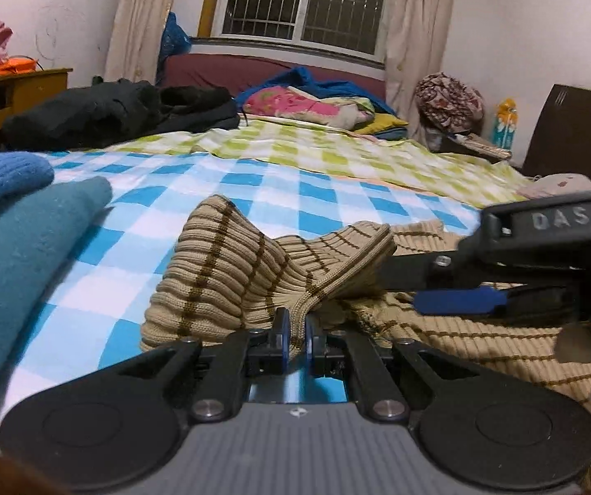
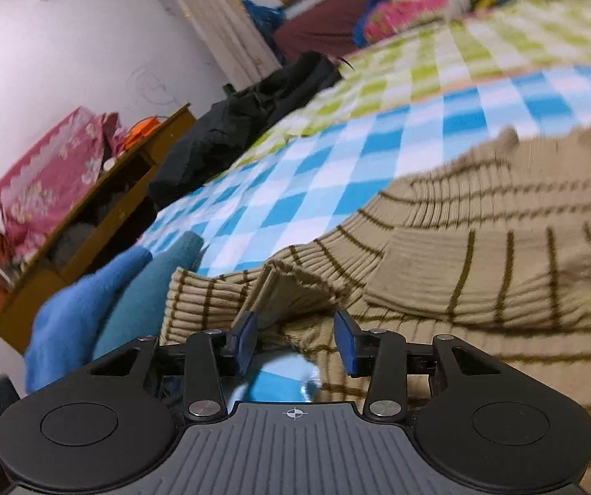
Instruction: Fold small clothes
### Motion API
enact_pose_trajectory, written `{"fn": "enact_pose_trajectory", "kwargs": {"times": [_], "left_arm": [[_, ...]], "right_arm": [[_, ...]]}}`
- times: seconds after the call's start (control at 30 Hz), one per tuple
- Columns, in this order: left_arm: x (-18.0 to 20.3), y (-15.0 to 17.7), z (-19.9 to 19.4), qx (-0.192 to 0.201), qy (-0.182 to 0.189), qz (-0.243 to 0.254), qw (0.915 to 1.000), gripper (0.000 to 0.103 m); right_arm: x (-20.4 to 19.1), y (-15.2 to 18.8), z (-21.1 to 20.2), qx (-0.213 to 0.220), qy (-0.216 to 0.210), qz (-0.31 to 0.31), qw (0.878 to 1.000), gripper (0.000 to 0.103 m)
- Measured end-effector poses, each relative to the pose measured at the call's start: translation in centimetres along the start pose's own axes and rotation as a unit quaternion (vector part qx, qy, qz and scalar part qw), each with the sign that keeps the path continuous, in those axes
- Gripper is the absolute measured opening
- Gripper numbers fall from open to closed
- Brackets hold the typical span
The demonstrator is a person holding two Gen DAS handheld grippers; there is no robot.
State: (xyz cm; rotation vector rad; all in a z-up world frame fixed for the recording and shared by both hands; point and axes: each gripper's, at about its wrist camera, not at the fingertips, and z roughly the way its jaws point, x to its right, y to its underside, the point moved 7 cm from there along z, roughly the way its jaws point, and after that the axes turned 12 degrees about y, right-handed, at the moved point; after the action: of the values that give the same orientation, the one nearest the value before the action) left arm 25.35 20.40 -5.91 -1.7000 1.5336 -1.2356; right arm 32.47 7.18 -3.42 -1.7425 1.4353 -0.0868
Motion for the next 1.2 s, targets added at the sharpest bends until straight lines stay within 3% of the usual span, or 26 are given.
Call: {"fn": "enact_pose_trajectory", "kwargs": {"times": [0.2, 0.27, 0.37, 0.4, 0.5, 0.6, 0.77, 0.97, 1.2], "left_arm": [[0.1, 0.6, -0.2, -0.007, 0.021, -0.003, 0.9998, 0.013], [0.4, 0.8, -0.2, -0.01, 0.028, 0.0, 0.9996, 0.013], [0.9, 1.0, -0.2, -0.013, 0.037, 0.003, 0.9992, 0.014], [0.9, 1.0, -0.2, -0.013, 0.038, 0.004, 0.9992, 0.014], [0.8, 0.9, -0.3, -0.013, 0.045, -0.003, 0.9989, 0.014], [0.6, 0.6, -0.6, -0.01, 0.058, -0.018, 0.9981, 0.019], [0.6, 0.1, -1.4, 0.007, 0.07, -0.026, 0.9972, 0.038], [1.4, -0.4, -2.0, 0.021, 0.071, -0.01, 0.9972, 0.048], [2.5, -0.4, -0.5, 0.01, 0.051, 0.015, 0.9985, 0.051]], "right_arm": [[-1.0, -0.2, 0.9, -0.022, -0.034, 0.063, 0.997, 0.051], [-1.5, -0.5, 1.4, -0.022, -0.027, 0.06, 0.998, 0.053], [-2.0, -0.8, 2.6, -0.03, 0.022, 0.052, 0.998, 0.053], [-2.0, -0.8, 2.8, -0.032, 0.03, 0.051, 0.998, 0.049], [-1.8, -0.8, 3.7, -0.042, 0.051, 0.051, 0.997, 0.017], [-1.5, -1.0, 3.5, -0.042, 0.052, 0.048, 0.997, 0.007], [-0.6, -3.0, 1.1, -0.001, 0.06, 0.028, 0.998, 0.007], [2.3, -5.9, -2.1, 0.043, 0.08, 0.028, 0.995, 0.007], [7.1, -8.1, -4.5, 0.073, 0.101, 0.051, 0.991, 0.007]]}}
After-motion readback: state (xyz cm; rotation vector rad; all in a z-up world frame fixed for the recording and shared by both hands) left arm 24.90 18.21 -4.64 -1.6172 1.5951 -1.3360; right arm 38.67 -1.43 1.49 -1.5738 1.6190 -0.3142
